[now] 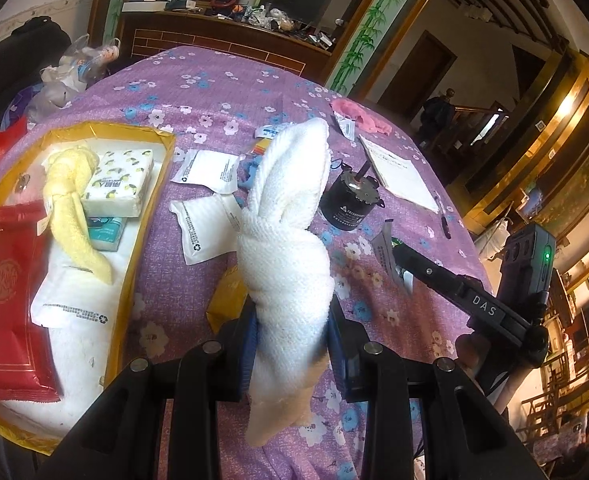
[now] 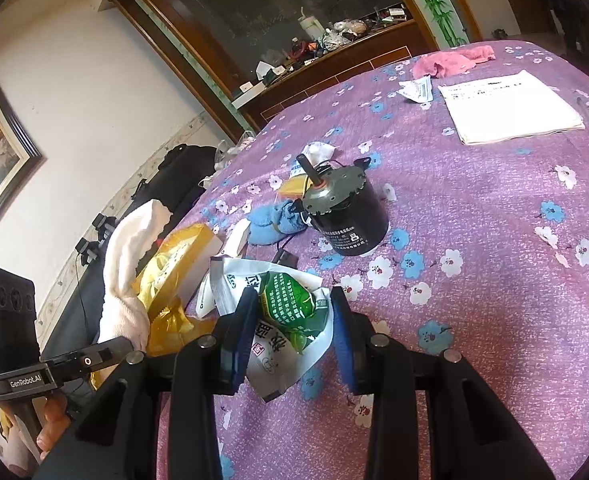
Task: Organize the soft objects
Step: 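Carry the white towel and snack bag over the foam tray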
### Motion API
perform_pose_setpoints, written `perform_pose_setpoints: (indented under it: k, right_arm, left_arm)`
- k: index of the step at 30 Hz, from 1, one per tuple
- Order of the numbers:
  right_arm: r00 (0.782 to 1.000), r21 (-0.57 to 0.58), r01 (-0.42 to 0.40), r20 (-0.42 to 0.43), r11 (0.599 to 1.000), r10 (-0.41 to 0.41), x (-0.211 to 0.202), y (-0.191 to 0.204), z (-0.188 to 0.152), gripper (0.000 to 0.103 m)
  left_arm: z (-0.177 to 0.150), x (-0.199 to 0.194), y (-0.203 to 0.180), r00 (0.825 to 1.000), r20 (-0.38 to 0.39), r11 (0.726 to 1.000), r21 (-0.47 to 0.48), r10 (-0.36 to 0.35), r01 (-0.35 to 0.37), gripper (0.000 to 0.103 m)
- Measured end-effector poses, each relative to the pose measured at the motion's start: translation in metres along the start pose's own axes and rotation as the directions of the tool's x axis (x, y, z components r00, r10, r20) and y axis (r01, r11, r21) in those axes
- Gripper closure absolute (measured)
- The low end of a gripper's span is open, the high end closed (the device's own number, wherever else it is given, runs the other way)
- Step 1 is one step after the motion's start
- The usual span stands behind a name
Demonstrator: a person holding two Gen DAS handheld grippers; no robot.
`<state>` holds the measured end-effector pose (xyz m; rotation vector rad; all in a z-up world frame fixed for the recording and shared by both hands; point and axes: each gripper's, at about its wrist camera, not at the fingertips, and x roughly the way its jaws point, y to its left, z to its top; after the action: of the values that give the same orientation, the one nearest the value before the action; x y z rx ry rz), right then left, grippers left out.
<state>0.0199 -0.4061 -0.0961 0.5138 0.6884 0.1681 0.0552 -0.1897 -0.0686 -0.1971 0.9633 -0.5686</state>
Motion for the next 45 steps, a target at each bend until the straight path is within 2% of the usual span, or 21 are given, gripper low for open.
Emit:
perform_pose_setpoints:
  k: [6,9,15,21,30,38,45]
  right_arm:
    - [0.998,-0.022,0.025,0.053,0.999,-0.024,-0.009,0.008,-0.003,0.068]
    - [0.998,-0.011,-0.001,0.060,1.000,0.002,-0.010,0.018,-0.006,0.068]
    - [0.995,-0.015,-0.101,0.017,0.995,0.102,0.003,0.061,-0.010,0.068]
    - [0.991,-0.080,-0.133,-0.043,0.988,0.130,0.024,0.101,-0.017,0.068]
    - [0.982,-0.107,-0.173,-0.097,0.979,0.163,0.036,0.126,-0.027,0.068]
    - [0.975,-0.115,-0.198,-0.127,0.974,0.183,0.044,0.139,-0.035,0.068]
    - [0.968,-0.118,-0.224,-0.143,0.967,0.207,0.051,0.152,-0.033,0.068]
  left_arm:
    - [0.005,-0.012,0.002,1.000,0.011,1.000,-0.009,-0.012,0.012,0.070]
    - [0.008,-0.024,0.005,1.000,0.028,1.000,-0.010,-0.014,0.014,0.071]
    - [0.010,-0.051,0.017,0.997,0.077,1.000,-0.026,0.015,-0.013,0.070]
    - [0.003,-0.055,0.032,0.996,0.076,0.998,-0.051,0.044,-0.040,0.070]
    - [-0.001,-0.061,0.053,0.993,0.081,0.993,-0.085,0.089,-0.082,0.070]
    - [-0.002,-0.083,0.073,0.985,0.104,0.987,-0.096,0.136,-0.127,0.070]
    - [0.005,-0.115,0.115,0.978,0.133,0.978,-0.153,0.163,-0.142,0.070]
